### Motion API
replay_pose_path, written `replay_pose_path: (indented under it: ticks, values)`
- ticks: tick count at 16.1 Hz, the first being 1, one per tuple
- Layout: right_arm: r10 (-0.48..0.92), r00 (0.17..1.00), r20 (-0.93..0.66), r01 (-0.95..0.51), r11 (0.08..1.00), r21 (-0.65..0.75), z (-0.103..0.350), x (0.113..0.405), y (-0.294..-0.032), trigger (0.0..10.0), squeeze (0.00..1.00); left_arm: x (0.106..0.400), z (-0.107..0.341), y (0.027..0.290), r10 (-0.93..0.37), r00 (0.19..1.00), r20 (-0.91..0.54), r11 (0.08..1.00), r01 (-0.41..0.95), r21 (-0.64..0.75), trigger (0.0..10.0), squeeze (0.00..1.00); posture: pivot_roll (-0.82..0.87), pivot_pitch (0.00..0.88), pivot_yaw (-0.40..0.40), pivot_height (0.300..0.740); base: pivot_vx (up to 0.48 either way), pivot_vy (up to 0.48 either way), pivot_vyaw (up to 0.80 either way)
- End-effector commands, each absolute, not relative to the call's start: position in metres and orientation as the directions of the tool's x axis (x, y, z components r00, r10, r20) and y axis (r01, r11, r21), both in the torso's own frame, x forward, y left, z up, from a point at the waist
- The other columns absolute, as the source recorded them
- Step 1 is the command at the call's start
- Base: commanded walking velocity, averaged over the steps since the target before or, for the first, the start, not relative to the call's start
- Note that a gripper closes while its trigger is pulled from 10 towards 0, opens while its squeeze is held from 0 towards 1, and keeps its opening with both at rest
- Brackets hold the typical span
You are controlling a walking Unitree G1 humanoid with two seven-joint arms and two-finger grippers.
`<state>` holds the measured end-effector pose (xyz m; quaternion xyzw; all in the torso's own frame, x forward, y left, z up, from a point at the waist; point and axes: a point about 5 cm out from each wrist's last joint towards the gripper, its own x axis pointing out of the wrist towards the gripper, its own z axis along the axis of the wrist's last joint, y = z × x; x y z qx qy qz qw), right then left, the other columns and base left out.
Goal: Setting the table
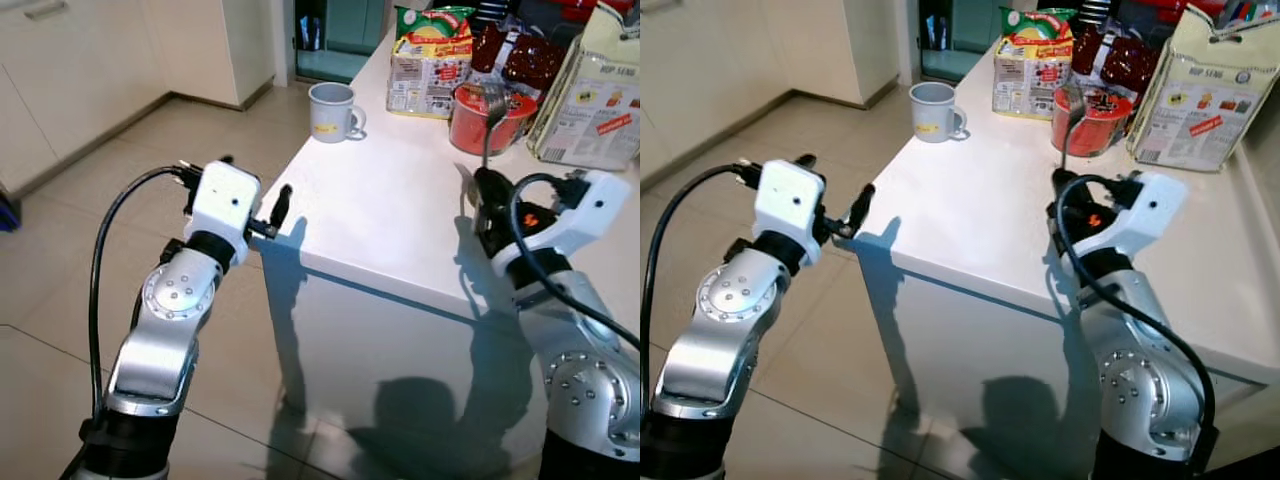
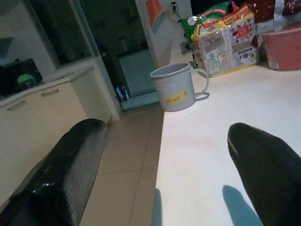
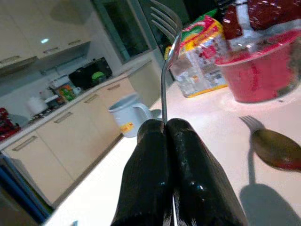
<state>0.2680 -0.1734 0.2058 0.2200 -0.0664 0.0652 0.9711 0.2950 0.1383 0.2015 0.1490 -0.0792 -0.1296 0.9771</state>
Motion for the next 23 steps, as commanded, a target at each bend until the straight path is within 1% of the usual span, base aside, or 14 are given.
replay_pose_path:
  ticks: [1,3,5,7,10,13,17,23]
  values:
    - [0.071,0.983,0.172,-0.135,0.907,0.398,0.208,0.266,-0.176,10.0,0.0,0.295,0.201,0.14,-0.267,0.958,0.105,0.927,0.226,0.3,10.0,0.0,-0.05,0.0,0.047,0.74,0.0,0.0,0.0]
    - [0.048,0.986,0.157,-0.107,0.913,0.394,0.203,0.263,-0.174,10.0,0.0,0.294,0.2,0.134,-0.301,0.949,0.099,0.913,0.256,0.318,10.0,0.0,-0.04,0.0,0.048,0.74,-0.12,0.0,0.0]
    - [0.033,0.988,0.15,-0.093,0.905,0.415,0.201,0.271,-0.164,10.0,0.0,0.302,0.203,0.133,-0.287,0.951,0.113,0.919,0.241,0.312,10.0,0.0,-0.04,0.0,0.049,0.74,-0.281,0.0,0.0]
    - [0.042,0.987,0.152,-0.102,0.906,0.412,0.201,0.272,-0.16,10.0,0.0,0.3,0.201,0.133,-0.295,0.95,0.104,0.914,0.249,0.321,10.0,0.0,-0.03,0.0,0.039,0.74,-0.328,0.0,0.0]
    - [0.036,0.99,0.137,-0.088,0.914,0.397,0.196,0.275,-0.159,10.0,0.0,0.298,0.199,0.136,-0.26,0.96,0.108,0.93,0.219,0.294,10.0,0.0,-0.02,0.0,0.018,0.74,-0.349,0.0,0.0]
    - [0.019,0.99,0.139,-0.072,0.918,0.39,0.197,0.279,-0.16,10.0,0.0,0.3,0.199,0.138,-0.245,0.964,0.106,0.932,0.204,0.3,10.0,0.0,-0.03,0.0,0.021,0.74,-0.356,0.0,0.0]
    - [-0.003,0.991,0.133,-0.05,0.919,0.392,0.196,0.278,-0.163,10.0,0.0,0.301,0.199,0.135,-0.254,0.961,0.107,0.927,0.211,0.309,10.0,0.0,-0.01,0.0,0.016,0.74,-0.335,0.0,0.0]
    - [0.015,0.994,0.112,-0.056,0.927,0.372,0.193,0.279,-0.16,10.0,0.0,0.301,0.197,0.135,-0.233,0.967,0.104,0.931,0.191,0.31,10.0,0.0,-0.01,0.0,0.006,0.74,0.0,0.0,0.0]
